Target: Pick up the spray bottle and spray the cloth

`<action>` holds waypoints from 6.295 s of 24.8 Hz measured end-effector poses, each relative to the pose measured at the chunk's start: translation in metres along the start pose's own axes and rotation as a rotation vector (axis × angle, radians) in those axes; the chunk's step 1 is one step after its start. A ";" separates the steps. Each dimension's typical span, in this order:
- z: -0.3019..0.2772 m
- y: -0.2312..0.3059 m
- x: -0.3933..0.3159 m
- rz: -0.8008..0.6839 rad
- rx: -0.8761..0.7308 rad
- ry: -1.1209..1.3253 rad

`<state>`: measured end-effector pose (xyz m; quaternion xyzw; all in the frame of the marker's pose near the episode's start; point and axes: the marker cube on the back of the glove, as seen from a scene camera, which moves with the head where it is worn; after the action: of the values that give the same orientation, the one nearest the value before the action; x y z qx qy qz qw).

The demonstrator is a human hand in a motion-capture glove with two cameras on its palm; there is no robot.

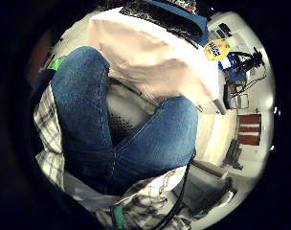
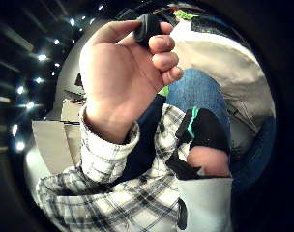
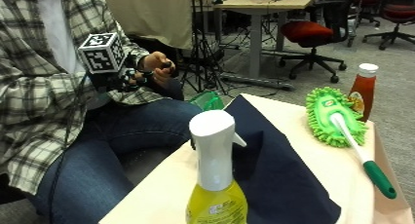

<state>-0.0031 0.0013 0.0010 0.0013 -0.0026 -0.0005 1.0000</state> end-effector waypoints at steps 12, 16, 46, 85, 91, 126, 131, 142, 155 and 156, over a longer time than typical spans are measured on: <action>0.001 0.000 0.001 -0.004 -0.006 -0.010; -0.001 -0.004 0.008 -0.002 0.000 -0.025; -0.085 -0.135 0.275 0.536 0.382 -0.167; -0.112 -0.275 0.418 0.509 0.970 -0.635; -0.111 -0.278 0.421 0.512 1.002 -0.624; -0.173 -0.287 0.409 0.370 0.842 -0.467; -0.193 -0.294 0.389 0.276 0.772 -0.350; -0.218 -0.315 0.337 0.122 0.530 -0.108; -0.207 -0.327 0.289 -0.020 0.285 0.089; -0.205 -0.328 0.283 -0.030 0.263 0.108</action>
<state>0.2803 -0.3266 -0.2037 0.1324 0.0514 -0.0149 0.9898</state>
